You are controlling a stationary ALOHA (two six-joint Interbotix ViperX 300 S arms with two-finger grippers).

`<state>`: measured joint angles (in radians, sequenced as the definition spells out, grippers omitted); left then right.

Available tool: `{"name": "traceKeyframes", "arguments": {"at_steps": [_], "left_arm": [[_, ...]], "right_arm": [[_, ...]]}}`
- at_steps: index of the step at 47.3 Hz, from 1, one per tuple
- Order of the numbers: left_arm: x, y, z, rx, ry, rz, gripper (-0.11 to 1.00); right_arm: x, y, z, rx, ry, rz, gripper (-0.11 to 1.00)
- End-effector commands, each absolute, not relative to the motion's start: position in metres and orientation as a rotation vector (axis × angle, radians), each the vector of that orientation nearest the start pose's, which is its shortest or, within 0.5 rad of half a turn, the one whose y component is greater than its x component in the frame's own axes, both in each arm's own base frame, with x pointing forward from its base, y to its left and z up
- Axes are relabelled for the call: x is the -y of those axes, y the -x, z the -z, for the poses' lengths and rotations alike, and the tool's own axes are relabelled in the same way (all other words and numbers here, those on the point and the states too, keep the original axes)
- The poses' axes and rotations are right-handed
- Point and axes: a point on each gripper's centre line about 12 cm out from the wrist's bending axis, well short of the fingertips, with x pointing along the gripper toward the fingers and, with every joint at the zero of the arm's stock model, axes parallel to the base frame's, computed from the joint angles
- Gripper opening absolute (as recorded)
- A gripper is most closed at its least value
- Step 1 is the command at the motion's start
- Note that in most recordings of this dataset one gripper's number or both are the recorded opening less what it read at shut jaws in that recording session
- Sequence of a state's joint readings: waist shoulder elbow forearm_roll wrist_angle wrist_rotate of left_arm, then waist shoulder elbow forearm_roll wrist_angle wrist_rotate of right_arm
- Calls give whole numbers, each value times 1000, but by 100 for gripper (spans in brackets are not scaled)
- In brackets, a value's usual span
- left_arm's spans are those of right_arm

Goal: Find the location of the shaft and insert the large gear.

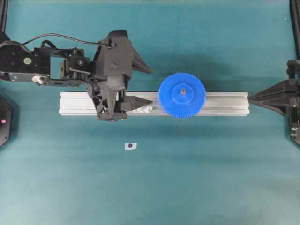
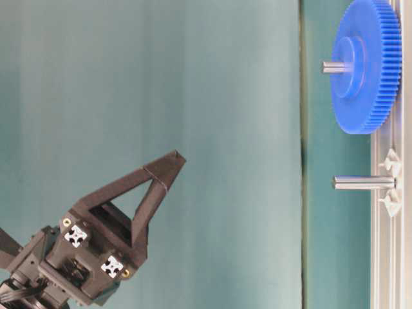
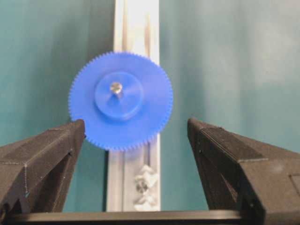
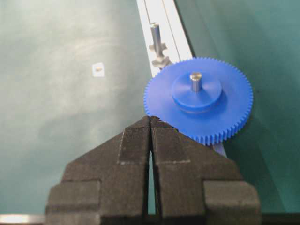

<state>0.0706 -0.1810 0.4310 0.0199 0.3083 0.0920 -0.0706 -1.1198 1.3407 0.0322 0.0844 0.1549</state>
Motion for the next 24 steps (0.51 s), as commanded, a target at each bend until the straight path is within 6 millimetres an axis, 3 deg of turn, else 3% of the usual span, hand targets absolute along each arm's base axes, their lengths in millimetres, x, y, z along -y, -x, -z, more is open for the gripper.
{"name": "traceKeyframes", "arguments": {"at_steps": [1, 24], "left_arm": [[-28, -397, -315, -510, -96, -45, 86], [-34, -403, -329, -478, -94, -59, 86]], "right_arm": [[12, -163, -213, -291, -203, 99, -2], [12, -163, -213, -293, -203, 99, -2]]}}
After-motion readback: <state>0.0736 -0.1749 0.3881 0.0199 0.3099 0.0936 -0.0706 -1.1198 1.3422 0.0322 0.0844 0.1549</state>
